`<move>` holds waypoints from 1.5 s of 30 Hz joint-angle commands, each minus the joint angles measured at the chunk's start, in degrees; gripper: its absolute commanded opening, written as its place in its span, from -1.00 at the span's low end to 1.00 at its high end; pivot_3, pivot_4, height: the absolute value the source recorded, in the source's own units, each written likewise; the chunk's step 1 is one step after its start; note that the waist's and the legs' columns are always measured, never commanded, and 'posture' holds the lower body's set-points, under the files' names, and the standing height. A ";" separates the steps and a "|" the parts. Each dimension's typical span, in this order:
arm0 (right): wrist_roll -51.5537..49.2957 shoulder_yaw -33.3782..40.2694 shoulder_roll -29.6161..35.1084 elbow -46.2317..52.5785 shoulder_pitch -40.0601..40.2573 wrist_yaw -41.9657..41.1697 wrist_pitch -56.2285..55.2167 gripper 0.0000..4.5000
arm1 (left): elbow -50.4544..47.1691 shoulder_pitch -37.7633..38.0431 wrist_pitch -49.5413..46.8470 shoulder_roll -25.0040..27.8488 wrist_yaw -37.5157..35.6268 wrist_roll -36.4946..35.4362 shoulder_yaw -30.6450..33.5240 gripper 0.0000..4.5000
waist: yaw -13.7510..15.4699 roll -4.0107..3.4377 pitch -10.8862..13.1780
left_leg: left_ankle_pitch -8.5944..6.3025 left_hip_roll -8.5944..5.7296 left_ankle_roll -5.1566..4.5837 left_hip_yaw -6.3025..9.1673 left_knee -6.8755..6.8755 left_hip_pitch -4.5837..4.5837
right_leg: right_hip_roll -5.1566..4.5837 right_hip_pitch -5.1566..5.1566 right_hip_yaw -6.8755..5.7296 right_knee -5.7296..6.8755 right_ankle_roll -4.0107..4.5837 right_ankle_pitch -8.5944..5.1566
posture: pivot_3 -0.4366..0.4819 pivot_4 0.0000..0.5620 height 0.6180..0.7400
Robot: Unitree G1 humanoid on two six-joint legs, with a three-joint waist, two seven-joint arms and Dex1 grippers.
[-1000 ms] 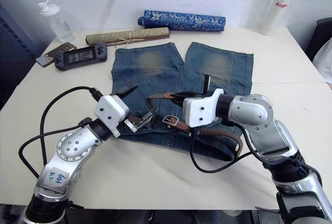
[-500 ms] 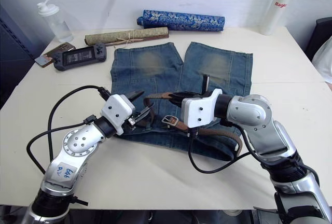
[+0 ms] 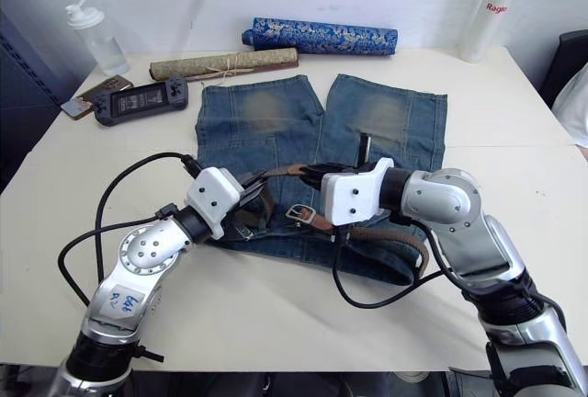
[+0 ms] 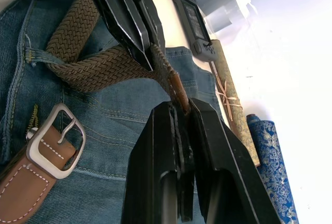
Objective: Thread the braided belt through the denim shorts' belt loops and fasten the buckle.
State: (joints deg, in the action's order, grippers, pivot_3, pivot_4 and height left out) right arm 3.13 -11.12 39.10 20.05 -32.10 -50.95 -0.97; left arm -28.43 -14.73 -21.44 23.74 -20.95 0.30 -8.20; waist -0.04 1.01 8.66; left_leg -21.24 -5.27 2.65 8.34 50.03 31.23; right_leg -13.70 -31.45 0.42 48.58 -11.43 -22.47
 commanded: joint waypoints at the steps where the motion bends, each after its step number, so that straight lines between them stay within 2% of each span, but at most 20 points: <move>1: -3.31 1.34 -2.05 4.05 0.15 1.14 3.87 -0.63 | -1.39 -0.30 1.74 -0.75 -0.65 -0.24 -0.26 -1.00 | -0.02 0.00 0.00 | 0.00 0.00 0.00 0.00 0.00 0.00 | 0.00 0.00 0.00 0.00 0.00 0.00 | -0.05 -0.47 -0.68; 2: -4.14 1.77 -2.52 4.52 0.25 1.42 5.58 -0.53 | -1.49 -0.20 1.68 -0.93 -0.65 -0.27 -0.21 -1.00 | -0.02 0.00 0.00 | 0.00 0.00 0.00 0.01 0.00 0.00 | 0.01 0.00 0.00 0.00 0.00 0.00 | -0.05 -0.47 -0.68; 5: -5.10 3.06 -3.35 5.77 0.61 2.62 9.67 0.20 | -1.95 0.55 0.14 -2.12 -0.25 -0.99 0.55 -1.00 | 0.07 0.00 0.00 | 0.00 0.00 0.00 0.04 0.00 0.00 | 0.00 0.01 0.00 -0.01 0.00 0.00 | -0.05 -0.47 -0.68; 6: -5.20 3.52 -3.54 6.12 0.80 3.31 10.87 0.34 | -2.17 0.92 -0.76 -2.55 0.00 -1.37 0.93 -1.00 | 0.10 0.00 0.00 | 0.00 -0.01 0.00 0.05 0.00 0.00 | 0.00 0.01 0.00 -0.01 0.00 0.00 | -0.05 -0.47 -0.68; 7: -5.38 4.32 -3.49 6.77 1.39 4.14 12.47 0.60 | -2.56 1.67 -1.87 -2.67 0.11 -1.79 1.47 -1.00 | 0.12 0.00 0.00 | 0.00 -0.01 0.00 0.11 0.00 0.00 | 0.00 0.01 0.00 -0.01 0.00 0.00 | -0.05 -0.47 -0.68; 9: -6.20 5.88 -2.95 8.52 3.27 4.83 15.24 0.92 | -3.36 3.20 -4.50 -3.82 0.82 -3.24 3.14 -1.00 | 0.05 0.00 0.00 | 0.00 -0.01 0.00 0.21 0.00 0.00 | 0.00 0.02 0.00 -0.03 0.00 0.00 | -0.05 -0.47 -0.68; 10: -6.72 6.61 -2.64 9.48 4.35 4.91 16.44 0.97 | -3.78 3.94 -5.92 -4.63 1.38 -4.14 4.06 -1.00 | 0.10 -0.01 0.00 | 0.00 -0.01 0.00 0.25 -0.01 -0.01 | 0.00 0.02 0.01 -0.02 0.00 0.00 | -0.05 -0.47 -0.68; 14: -9.29 8.22 -1.46 17.51 14.29 4.89 21.31 0.97 | -5.03 5.08 -12.27 -7.82 3.39 -9.35 10.41 -1.00 | 0.37 0.00 0.00 | 0.01 -0.01 0.00 0.38 -0.08 0.00 | 0.02 0.02 -0.01 -0.06 0.00 0.00 | -0.05 -0.47 -0.68; 17: -7.06 5.27 -1.88 21.56 21.33 7.03 22.20 0.97 | -5.93 3.12 -14.85 -7.90 3.06 -12.48 13.77 -1.00 | 0.51 0.00 -0.01 | 0.01 0.00 0.01 0.36 -0.09 -0.04 | 0.02 0.05 -0.02 -0.06 0.00 0.00 | -0.05 -0.47 -0.68; 20: -3.55 2.65 -2.50 21.35 24.45 9.76 21.42 0.97 | -6.26 0.46 -17.52 -7.70 2.74 -16.16 16.32 -1.00 | 0.44 0.00 0.00 | 0.02 0.01 0.03 0.36 -0.07 -0.06 | 0.03 0.06 0.00 -0.06 -0.02 0.01 | -0.05 -0.47 -0.68; 28: 8.91 -3.48 -3.89 15.90 25.30 17.07 19.09 0.97 | -6.54 -2.07 -20.64 -5.68 2.53 -19.50 16.75 -1.00 | 0.30 0.01 -0.01 | 0.05 0.00 0.07 0.30 -0.07 -0.05 | 0.04 0.07 -0.02 -0.06 -0.03 0.02 | -0.05 -0.47 -0.68; 36: 11.83 -5.03 -8.38 14.39 23.58 19.43 21.76 0.97 | -6.02 -1.95 -20.58 -4.91 2.91 -19.55 16.04 -1.00 | 0.25 0.01 -0.01 | 0.07 0.00 0.11 0.29 -0.07 -0.04 | 0.07 0.07 -0.03 -0.04 -0.01 0.01 | -0.05 -0.47 -0.68; 40: 10.98 -5.29 -10.03 15.51 23.89 18.26 27.17 0.48 | -6.01 -0.75 -20.38 -4.52 2.82 -19.14 15.39 -1.00 | 0.22 0.01 -0.01 | 0.07 0.00 0.11 0.30 -0.07 -0.04 | 0.09 0.07 -0.03 -0.03 -0.01 0.01 | -0.05 -0.47 -0.68; 41: 10.70 -5.36 -10.22 15.75 23.94 17.90 28.27 0.21 | -6.00 -0.50 -20.36 -4.44 2.78 -19.06 15.28 -1.00 | 0.21 0.01 -0.01 | 0.07 0.00 0.11 0.30 -0.07 -0.04 | 0.09 0.07 -0.03 -0.03 -0.01 0.01 | -0.05 -0.47 -0.68; 43: 9.72 -5.31 -10.74 16.71 23.82 17.09 31.63 -0.01 | -5.84 0.07 -20.93 -4.14 2.86 -18.91 14.77 -1.00 | 0.19 0.01 -0.01 | 0.07 0.00 0.11 0.31 -0.07 -0.04 | 0.09 0.07 -0.03 -0.03 -0.01 0.01 | -0.05 -0.47 -0.68; 45: 9.01 -5.28 -11.19 17.63 23.33 16.38 34.66 -0.44 | -5.66 0.56 -21.21 -3.72 2.96 -18.55 14.04 -1.00 | 0.20 0.01 -0.01 | 0.07 0.00 0.11 0.32 -0.07 -0.04 | 0.09 0.07 -0.03 -0.03 -0.01 0.01 | -0.05 -0.47 -0.68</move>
State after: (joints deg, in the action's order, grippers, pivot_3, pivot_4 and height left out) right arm 13.05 -16.68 28.39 34.40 -8.08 -34.06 31.48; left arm -32.83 -14.56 -42.70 18.99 -18.30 -18.60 6.00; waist 0.17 1.02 8.65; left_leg -21.17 -5.28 2.76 8.66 49.95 31.19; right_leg -13.60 -31.38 0.40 48.56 -11.44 -22.46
